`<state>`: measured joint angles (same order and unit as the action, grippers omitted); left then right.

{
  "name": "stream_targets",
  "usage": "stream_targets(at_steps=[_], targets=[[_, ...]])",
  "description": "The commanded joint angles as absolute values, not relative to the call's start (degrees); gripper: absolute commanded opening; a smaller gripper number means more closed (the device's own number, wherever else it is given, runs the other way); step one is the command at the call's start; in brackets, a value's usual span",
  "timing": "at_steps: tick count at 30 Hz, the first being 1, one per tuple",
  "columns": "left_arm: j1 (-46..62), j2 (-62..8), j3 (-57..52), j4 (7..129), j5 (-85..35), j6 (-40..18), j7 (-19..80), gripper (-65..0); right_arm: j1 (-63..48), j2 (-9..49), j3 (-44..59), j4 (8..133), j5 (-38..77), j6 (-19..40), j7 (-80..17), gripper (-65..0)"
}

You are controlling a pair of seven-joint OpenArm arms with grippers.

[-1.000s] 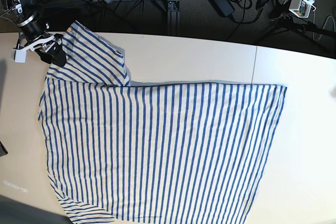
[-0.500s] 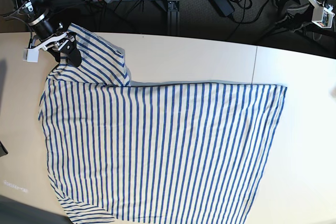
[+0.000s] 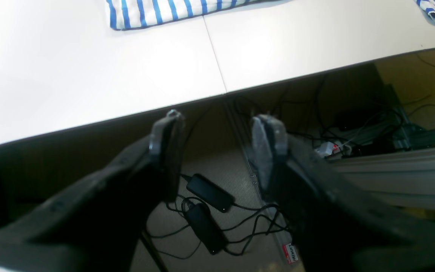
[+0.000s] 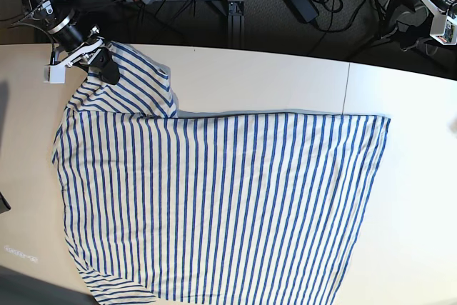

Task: Fold the T-shirt properly
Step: 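Grasp the striped shirt's sleeve corner with the right gripper, then grasp the shirt's hem corner with the left gripper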

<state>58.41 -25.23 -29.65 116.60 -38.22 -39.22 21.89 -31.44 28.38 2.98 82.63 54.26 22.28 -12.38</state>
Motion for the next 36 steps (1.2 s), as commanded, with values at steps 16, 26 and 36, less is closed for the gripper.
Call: stream_targets(at_steps=[16, 26, 36], targets=[[58.2, -27.6, -30.1, 119.9, -42.8, -40.0, 22.1, -32.1, -32.9, 28.6, 2.2, 90.0, 36.5, 22.5, -16.8, -65.0], [46.8, -34.9, -29.0, 114.0, -42.8, -40.0, 23.0, -32.1, -32.9, 28.7, 2.5, 90.4, 35.3, 22.5, -16.5, -65.0], [23.4, -39.3, -14.5, 88.1, -47.9, -40.0, 28.4, -31.8, -32.7, 28.7, 2.6, 90.4, 34.4, 22.5, -16.5, -65.0]])
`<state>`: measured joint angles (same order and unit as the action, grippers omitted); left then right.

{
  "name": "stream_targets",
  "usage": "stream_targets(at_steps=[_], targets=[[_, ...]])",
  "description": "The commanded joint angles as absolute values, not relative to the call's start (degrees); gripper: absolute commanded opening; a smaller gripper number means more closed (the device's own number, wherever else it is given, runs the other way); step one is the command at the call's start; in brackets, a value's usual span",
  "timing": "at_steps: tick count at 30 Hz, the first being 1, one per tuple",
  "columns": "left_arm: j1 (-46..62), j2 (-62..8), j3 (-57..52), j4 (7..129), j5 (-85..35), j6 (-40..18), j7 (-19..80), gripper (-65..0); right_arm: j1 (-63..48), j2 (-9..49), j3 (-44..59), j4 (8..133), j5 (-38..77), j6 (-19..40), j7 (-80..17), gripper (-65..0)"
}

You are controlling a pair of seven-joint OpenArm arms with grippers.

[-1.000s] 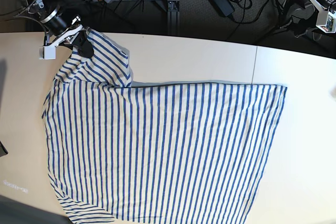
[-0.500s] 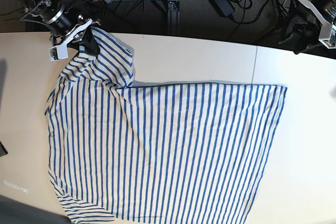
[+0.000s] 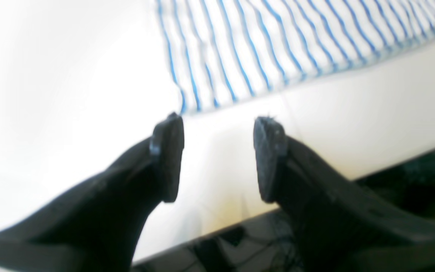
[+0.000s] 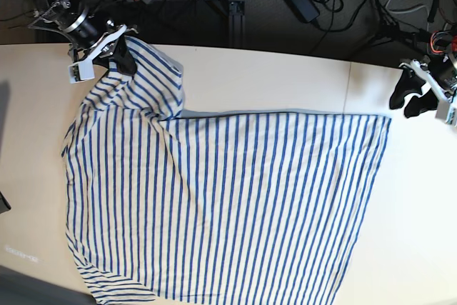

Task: Fold the T-shirt properly
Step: 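Grasp the shirt's hem corner with the left gripper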

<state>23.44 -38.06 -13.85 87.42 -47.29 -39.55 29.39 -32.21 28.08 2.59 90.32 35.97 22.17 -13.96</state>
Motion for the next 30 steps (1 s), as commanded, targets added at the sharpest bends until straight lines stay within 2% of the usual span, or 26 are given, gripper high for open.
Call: stream_targets(at_steps=[1, 5, 7, 18, 30], targets=[[21.3, -39.2, -13.6, 86.0, -48.9, -40.0, 29.5, -31.8, -32.7, 28.7, 2.6, 90.4, 34.3, 22.5, -16.5, -65.0], [15.5, -39.0, -10.9, 79.0, -52.2, -40.0, 31.3, -31.4, -32.8, 28.8, 2.6, 90.4, 33.2, 22.5, -16.5, -65.0], [13.4, -39.0, -10.1, 76.5, -53.4, -40.0, 31.9, -28.8, -32.7, 28.9, 2.6, 90.4, 33.2, 22.5, -16.5, -65.0], [5.5, -37.0, -4.3, 68.8, -56.2, -40.0, 35.4, -28.6, -32.7, 28.9, 2.6, 90.4, 33.2, 22.5, -16.5, -65.0], [-0.2, -32.4, 2.1, 67.5, -47.9, -36.4, 36.1, -28.7, -32.8, 28.9, 2.6, 90.4, 33.2, 22.5, -16.5, -65.0]])
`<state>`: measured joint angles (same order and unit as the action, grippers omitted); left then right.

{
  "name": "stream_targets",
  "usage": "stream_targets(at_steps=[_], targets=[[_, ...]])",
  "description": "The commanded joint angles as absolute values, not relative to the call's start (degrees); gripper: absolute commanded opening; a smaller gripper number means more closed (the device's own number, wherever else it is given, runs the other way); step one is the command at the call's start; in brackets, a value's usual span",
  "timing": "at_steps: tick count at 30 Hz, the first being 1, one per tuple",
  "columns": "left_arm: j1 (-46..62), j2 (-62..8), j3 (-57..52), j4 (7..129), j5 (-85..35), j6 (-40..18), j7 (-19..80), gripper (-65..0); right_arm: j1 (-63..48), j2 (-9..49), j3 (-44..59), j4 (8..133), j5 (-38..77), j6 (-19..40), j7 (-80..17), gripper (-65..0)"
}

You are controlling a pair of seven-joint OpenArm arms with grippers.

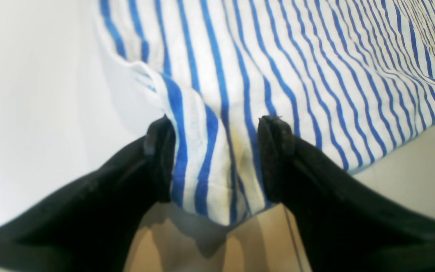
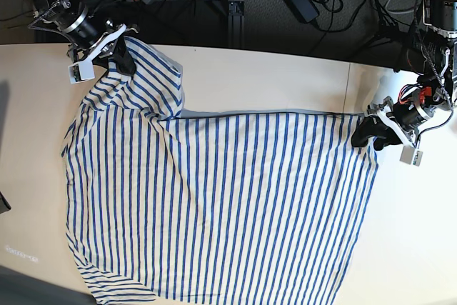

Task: Fold the T-shirt properly
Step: 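Grasp the shirt's hem corner with the left gripper, then lift both held corners and fold the shirt over toward the collar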

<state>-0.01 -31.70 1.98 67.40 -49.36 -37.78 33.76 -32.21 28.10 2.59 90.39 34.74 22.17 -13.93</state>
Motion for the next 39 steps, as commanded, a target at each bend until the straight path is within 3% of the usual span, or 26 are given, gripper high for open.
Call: stream_targets(at_steps=[1, 3, 4, 8, 13, 16, 23, 29, 39], targets=[[-0.4, -32.2, 2.1, 67.5, -47.7, -36.4, 36.0, -28.7, -32.8, 28.9, 2.7, 90.4, 33.2, 22.5, -16.6, -65.0], [-0.7, -32.2, 2.1, 67.5, -47.6, -36.4, 35.8, -31.3, -32.7, 28.9, 2.7, 90.4, 33.2, 22.5, -16.6, -65.0], [-0.9, -32.2, 2.1, 67.5, -47.6, -36.4, 35.7, -36.2, -32.7, 28.9, 2.7, 90.4, 33.2, 22.5, -16.6, -65.0], [-1.1, -32.3, 2.1, 67.5, -42.9, -36.5, 30.4, -64.2, -32.8, 28.9, 2.7, 90.4, 33.2, 22.5, -16.6, -65.0], [-1.3, -32.4, 2.1, 67.5, -33.1, -36.4, 28.3, -65.0, -32.7, 28.9, 2.7, 90.4, 33.2, 22.5, -16.5, -65.0], [-1.3, -32.4, 2.0, 67.7, -35.3, -39.8, 28.3, -65.0, -32.7, 28.9, 3.5, 90.4, 33.2, 22.5, -16.6, -65.0], [-1.1, -34.3, 1.1, 70.6, -43.9, -40.0, 33.6, -65.0, -33.6, 28.9, 12.3, 91.9, 39.8, 22.6, -25.6, -65.0], [-1.0, -36.2, -0.1, 76.9, -49.5, -40.0, 37.6, -65.0, -34.8, 28.9, 21.2, 95.0, 45.5, 24.4, -26.9, -65.0], [-3.1, -36.4, -0.1, 79.6, -51.2, -40.0, 38.8, -65.0, -32.4, 33.4, 24.6, 105.3, 42.4, 24.3, -26.7, -65.0]])
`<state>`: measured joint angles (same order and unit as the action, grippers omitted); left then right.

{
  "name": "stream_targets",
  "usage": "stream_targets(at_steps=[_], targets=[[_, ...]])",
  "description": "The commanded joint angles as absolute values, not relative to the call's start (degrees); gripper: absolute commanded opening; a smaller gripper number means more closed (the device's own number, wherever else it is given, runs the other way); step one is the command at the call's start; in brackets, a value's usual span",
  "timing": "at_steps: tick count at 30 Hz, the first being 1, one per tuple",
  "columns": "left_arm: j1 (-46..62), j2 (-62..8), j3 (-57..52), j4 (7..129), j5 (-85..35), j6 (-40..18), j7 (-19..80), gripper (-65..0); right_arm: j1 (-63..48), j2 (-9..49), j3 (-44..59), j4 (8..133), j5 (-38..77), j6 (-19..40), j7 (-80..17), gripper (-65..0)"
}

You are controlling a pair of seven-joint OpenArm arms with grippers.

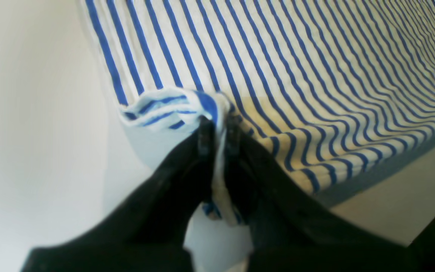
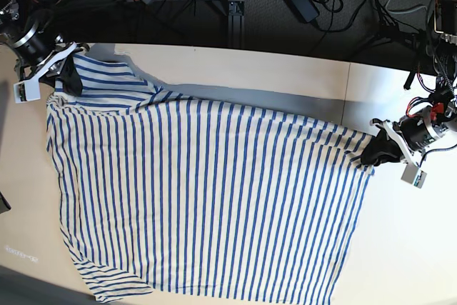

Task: Fold the T-shirt properly
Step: 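Lift both held corners and fold the shirt over toward the collar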

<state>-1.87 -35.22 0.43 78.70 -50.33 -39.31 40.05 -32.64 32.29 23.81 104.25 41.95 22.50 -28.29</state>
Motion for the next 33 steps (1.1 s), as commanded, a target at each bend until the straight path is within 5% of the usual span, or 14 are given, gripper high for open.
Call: stream_targets(at_steps=[1, 11, 19, 33], targets=[[-3.7, -36.4, -0.1, 79.6, -50.7, -40.0, 38.8, -65.0, -31.1, 33.9, 24.6, 105.3, 42.4, 24.3, -26.7, -65.0], [-10.2, -34.5, 0.2, 76.8, -46.9, -40.0, 38.4, -65.0, -16.2, 35.2, 23.4, 102.5, 36.7, 24.4, -26.8, -65.0], [-21.8, -32.1, 3.8, 62.3, -46.9, -40.0, 37.5, -65.0, -0.5, 39.7, 11.3, 89.7, 33.4, 24.4, -26.6, -65.0], [-30.7, -30.6, 6.5, 54.1, -40.8, -40.0, 31.9, -65.0, 21.9, 37.7, -4.3, 70.3, 27.8, 24.4, -26.5, -65.0]])
